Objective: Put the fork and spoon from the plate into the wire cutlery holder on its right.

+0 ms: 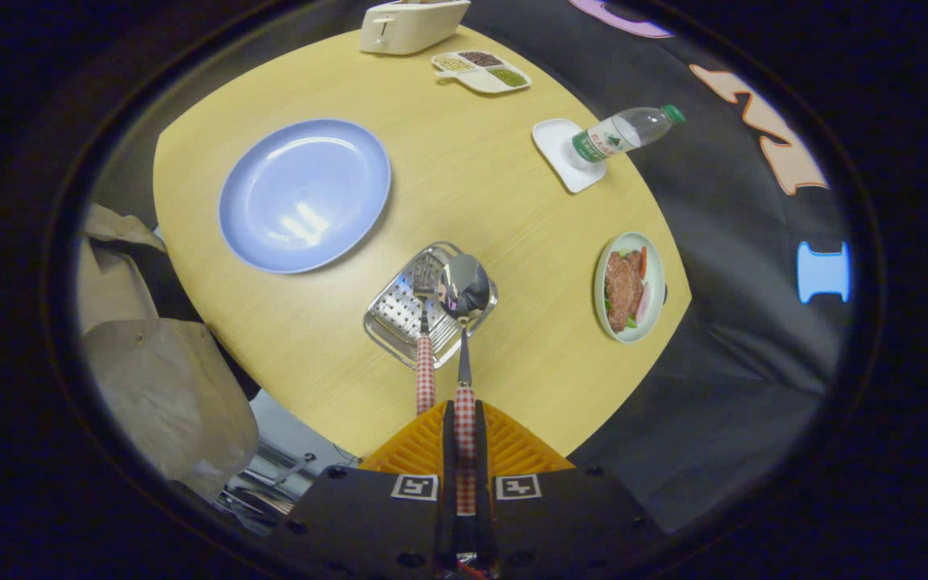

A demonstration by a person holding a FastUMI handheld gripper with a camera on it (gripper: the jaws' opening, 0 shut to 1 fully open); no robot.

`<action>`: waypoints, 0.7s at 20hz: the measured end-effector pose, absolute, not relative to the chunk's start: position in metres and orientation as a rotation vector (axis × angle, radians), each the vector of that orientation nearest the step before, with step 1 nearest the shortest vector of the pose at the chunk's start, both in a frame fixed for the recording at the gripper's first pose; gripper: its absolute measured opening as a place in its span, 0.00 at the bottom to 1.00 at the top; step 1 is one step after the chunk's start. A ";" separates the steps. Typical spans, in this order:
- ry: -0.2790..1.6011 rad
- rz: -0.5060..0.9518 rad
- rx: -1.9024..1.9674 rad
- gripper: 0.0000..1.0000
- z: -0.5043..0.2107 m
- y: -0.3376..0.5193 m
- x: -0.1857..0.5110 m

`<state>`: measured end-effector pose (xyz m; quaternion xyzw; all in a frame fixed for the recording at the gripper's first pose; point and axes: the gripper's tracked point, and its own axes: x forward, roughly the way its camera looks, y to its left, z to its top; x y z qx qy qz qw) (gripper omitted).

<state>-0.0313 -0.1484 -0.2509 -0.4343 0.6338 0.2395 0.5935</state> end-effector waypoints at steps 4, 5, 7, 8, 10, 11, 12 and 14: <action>1.521 0.591 -1.085 0.12 -0.255 -0.155 -0.032; 1.534 0.602 -1.099 0.12 -0.258 -0.157 -0.032; 1.559 0.607 -1.119 0.12 -0.265 -0.160 -0.032; 1.572 0.608 -1.123 0.12 -0.266 -0.161 -0.031; 1.595 0.621 -1.135 0.12 -0.269 -0.161 -0.032; 1.608 0.629 -1.139 0.12 -0.271 -0.159 -0.032; 1.621 0.634 -1.145 0.12 -0.272 -0.159 -0.033; 1.634 0.645 -1.160 0.12 -0.275 -0.158 -0.033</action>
